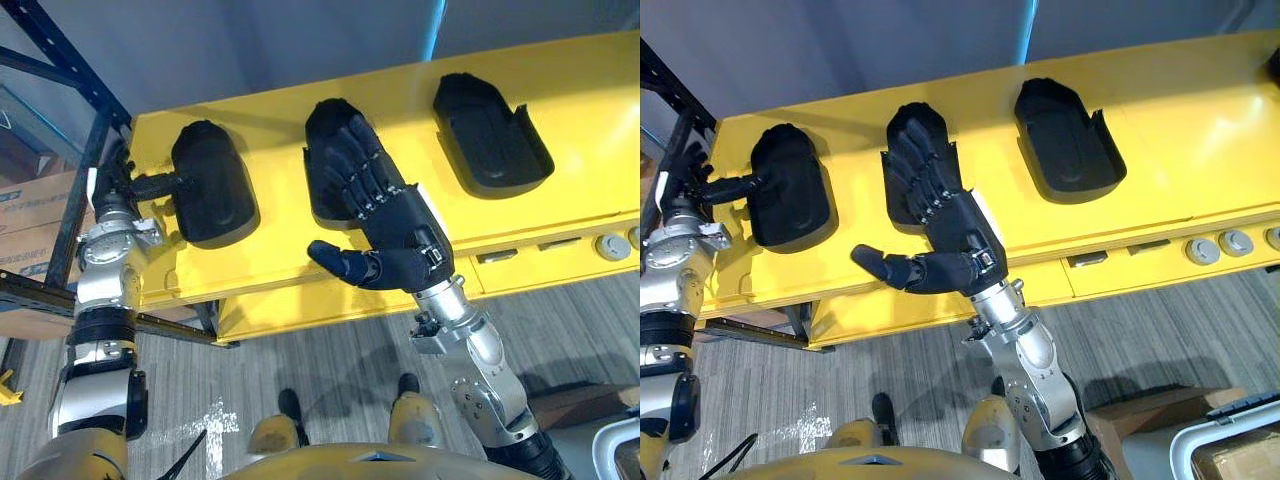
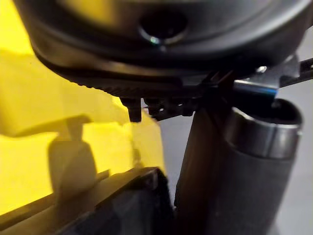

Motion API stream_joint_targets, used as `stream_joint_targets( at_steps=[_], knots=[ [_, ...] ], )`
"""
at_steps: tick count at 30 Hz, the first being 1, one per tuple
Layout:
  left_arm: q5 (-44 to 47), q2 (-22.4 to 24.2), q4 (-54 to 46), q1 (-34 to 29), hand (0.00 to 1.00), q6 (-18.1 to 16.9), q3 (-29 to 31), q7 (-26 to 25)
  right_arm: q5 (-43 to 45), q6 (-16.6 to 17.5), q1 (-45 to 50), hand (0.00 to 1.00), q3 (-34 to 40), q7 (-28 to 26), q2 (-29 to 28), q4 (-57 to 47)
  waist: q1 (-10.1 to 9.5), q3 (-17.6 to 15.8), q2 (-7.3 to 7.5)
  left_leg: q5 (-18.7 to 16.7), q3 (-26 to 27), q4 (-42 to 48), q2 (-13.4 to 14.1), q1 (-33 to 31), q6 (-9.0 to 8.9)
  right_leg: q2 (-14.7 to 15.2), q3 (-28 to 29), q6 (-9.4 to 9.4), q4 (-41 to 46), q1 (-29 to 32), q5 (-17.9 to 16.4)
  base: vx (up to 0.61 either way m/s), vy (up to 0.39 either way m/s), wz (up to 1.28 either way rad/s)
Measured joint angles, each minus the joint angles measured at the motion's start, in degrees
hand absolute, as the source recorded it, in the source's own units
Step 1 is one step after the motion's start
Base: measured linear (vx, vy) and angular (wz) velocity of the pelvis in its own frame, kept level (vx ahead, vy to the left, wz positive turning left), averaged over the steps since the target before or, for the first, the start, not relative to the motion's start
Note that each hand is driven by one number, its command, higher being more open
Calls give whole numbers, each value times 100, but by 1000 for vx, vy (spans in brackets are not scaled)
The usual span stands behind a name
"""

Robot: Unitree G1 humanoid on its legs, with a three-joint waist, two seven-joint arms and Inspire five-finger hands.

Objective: Walk over and take three plastic housings, then place them on the shelf

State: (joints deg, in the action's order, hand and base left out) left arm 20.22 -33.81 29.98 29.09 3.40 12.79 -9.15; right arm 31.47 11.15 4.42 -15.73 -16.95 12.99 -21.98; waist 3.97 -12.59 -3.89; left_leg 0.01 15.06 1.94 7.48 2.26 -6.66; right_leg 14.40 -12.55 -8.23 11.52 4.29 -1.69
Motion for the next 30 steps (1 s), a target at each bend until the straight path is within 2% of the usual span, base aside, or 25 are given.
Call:
stream_joint_targets(
  at_steps=[4,6,8,10,13,15,20,24,26,28,30],
  knots=[
    [220,-16,-1286,-111,100,-453,8,-197,-199,62,44,100,211,17,13,285,-67,120,16,0,-150,-32,8,93,0,-28,-156,-14,-205,-290,34,15,8,16],
    [199,80,-2658,-672,100,-822,174,-290,-436,65,32,100,259,54,34,355,-75,277,4,-1,-205,-60,11,152,1,-43,-208,-29,-318,-425,48,40,-12,10],
    [130,314,-3424,-1030,100,-1075,233,-289,-474,66,25,100,326,53,85,358,-90,337,-15,-2,-255,-115,11,254,1,-52,-284,-41,-407,-593,58,38,-7,15],
    [33,766,-4316,-1666,100,-1426,249,-96,-594,66,-2,100,466,-12,169,379,-183,488,-39,-5,-316,-136,11,321,-1,-65,-354,-52,-507,-758,65,5,-6,15],
    [-40,1280,-5105,-2354,100,-1486,250,163,-661,66,-82,100,514,-67,285,390,-234,549,-41,-8,-428,-141,12,309,-4,-85,-507,-49,-649,-913,109,-31,-8,22],
    [-47,1702,-5683,-3129,100,-1573,225,528,-711,67,-104,100,514,-121,308,438,-330,633,-1,4,-478,-152,27,268,-18,-125,-564,-36,-775,-970,153,-44,-5,13],
    [-64,2040,-5902,-3662,100,-1785,101,812,-823,97,-459,100,449,111,175,887,-532,688,96,146,-648,-298,34,213,-33,-155,-707,-15,-784,-972,163,-38,-12,18],
    [-290,2454,-6160,-4046,100,-2095,1,771,-1106,81,-751,100,240,695,-66,1161,-575,692,154,215,-834,-318,33,76,-40,-166,-884,-13,-802,-963,163,-5,-10,22],
    [-285,2529,-6216,-4193,100,-2122,-141,789,-1273,14,-921,100,97,1084,-197,1435,-706,686,166,254,-941,-314,33,-13,-40,-173,-993,-12,-803,-953,162,3,-16,26],
    [-263,2596,-6216,-4337,100,-2183,-196,838,-1328,-59,-1083,100,22,1316,-243,1688,-740,675,183,266,-1035,-296,30,-88,-42,-173,-1083,-5,-794,-956,158,3,-10,24],
    [-215,2724,-6216,-4398,100,-2212,-279,896,-1618,-81,-1369,100,52,1754,-342,2043,-861,516,233,284,-1161,-218,30,-195,-48,-175,-1149,17,-756,-933,144,-16,-7,26]
  ],
)
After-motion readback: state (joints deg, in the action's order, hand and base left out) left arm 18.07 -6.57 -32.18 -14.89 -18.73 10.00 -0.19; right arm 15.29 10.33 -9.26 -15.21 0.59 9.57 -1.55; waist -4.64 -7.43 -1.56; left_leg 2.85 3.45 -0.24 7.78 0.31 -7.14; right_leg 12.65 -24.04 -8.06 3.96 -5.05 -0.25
